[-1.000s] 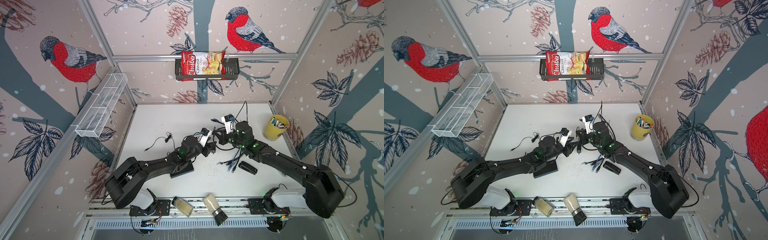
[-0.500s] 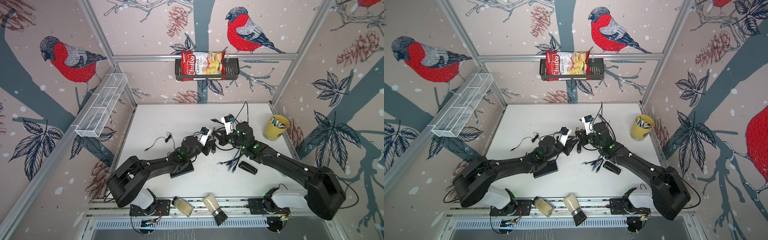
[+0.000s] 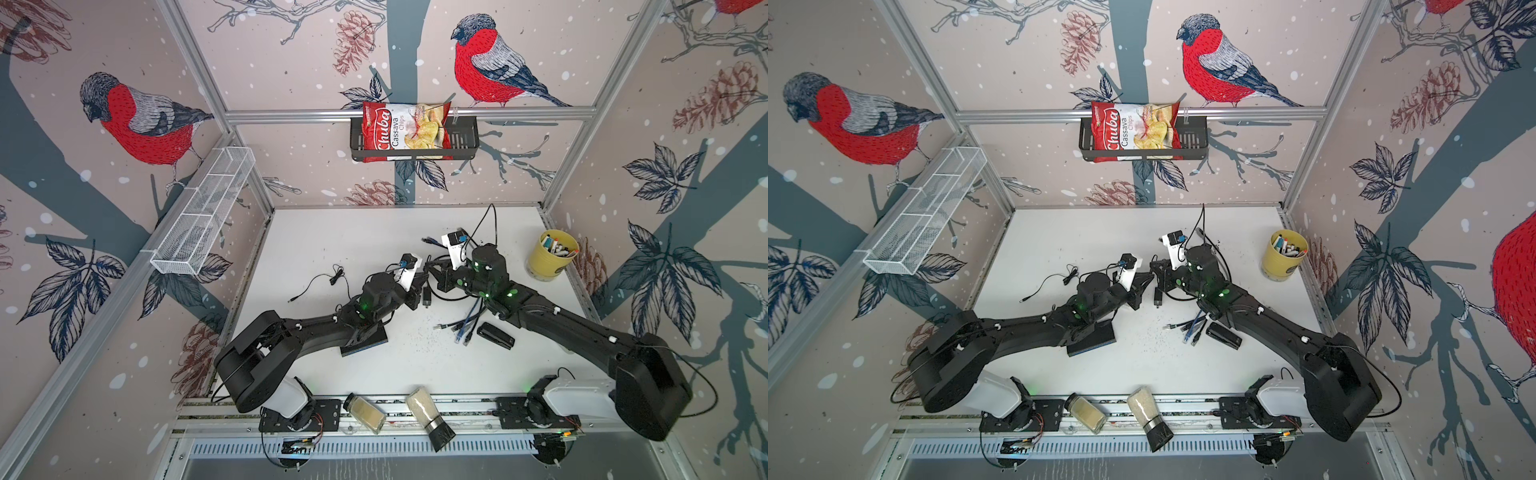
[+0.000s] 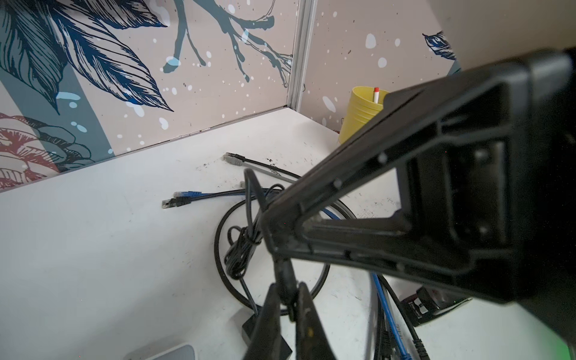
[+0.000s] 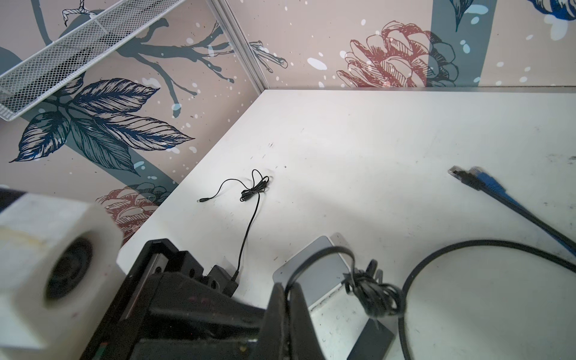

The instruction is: Insert the plug into the switch port

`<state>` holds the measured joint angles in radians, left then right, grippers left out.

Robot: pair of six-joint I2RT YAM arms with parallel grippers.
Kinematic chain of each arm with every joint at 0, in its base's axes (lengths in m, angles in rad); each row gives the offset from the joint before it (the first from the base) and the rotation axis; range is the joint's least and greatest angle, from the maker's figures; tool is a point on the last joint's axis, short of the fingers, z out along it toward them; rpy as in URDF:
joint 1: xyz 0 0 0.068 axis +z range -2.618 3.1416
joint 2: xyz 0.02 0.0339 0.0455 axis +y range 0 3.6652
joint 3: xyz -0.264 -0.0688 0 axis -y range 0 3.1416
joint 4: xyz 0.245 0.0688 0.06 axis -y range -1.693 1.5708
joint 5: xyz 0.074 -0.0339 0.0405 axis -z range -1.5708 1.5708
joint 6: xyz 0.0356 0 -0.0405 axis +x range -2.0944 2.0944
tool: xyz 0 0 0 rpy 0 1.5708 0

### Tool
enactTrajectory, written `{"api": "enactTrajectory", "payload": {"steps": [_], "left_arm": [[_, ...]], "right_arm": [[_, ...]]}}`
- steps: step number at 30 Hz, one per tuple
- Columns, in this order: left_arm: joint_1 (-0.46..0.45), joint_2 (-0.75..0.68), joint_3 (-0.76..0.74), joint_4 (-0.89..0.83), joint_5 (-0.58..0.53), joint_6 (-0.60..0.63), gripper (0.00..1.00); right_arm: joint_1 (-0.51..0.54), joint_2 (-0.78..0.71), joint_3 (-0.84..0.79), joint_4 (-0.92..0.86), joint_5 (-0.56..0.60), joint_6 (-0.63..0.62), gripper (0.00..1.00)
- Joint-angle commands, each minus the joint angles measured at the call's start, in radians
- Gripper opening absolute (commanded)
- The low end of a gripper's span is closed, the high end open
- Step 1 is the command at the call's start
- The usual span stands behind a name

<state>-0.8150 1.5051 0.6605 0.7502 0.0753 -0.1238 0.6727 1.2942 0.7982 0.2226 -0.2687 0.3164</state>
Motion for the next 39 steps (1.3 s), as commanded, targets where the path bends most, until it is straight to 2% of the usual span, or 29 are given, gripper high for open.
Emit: {"api": "enactTrajectory", "payload": {"steps": [1,4,11,15,18,22,30,31,32,36,39], "left_arm": [[-0.001,0.003,0.002,0.049,0.021,0.005,0.04],[-0.001,0.003,0.002,0.048,0.021,0.006,0.0],[-0.001,0.001,0.001,0.047,0.021,0.012,0.0],[-0.001,-0.003,-0.001,0.046,0.02,0.015,0.0],[-0.001,-0.005,-0.002,0.044,0.018,0.016,0.0],[-0.001,-0.005,-0.005,0.043,0.017,0.017,0.0],[-0.001,-0.01,-0.01,0.031,-0.002,0.016,0.0],[-0.001,-0.013,-0.007,0.018,-0.02,0.011,0.04],[0.0,-0.017,-0.007,0.006,-0.033,0.007,0.13],[0.005,-0.054,-0.018,-0.077,-0.084,0.0,0.6],[0.027,-0.096,-0.021,-0.166,-0.075,-0.059,0.89]], "right_arm": [[0.002,-0.003,0.0,0.028,-0.009,-0.004,0.0],[0.002,-0.003,0.0,0.028,-0.016,-0.005,0.02],[0.003,0.003,0.004,0.017,-0.029,0.009,0.18],[0.001,0.018,0.021,-0.013,-0.038,0.013,0.21],[0.001,0.022,0.019,-0.011,-0.039,0.017,0.21],[-0.001,0.022,0.02,-0.009,-0.046,0.021,0.16],[-0.007,0.027,0.018,-0.003,-0.066,0.022,0.01],[-0.01,0.028,0.016,-0.001,-0.066,0.026,0.0],[-0.014,0.03,0.014,0.005,-0.067,0.031,0.0],[-0.04,0.031,-0.004,0.042,-0.074,0.06,0.0],[-0.054,0.033,-0.005,0.045,-0.077,0.062,0.0]]}}
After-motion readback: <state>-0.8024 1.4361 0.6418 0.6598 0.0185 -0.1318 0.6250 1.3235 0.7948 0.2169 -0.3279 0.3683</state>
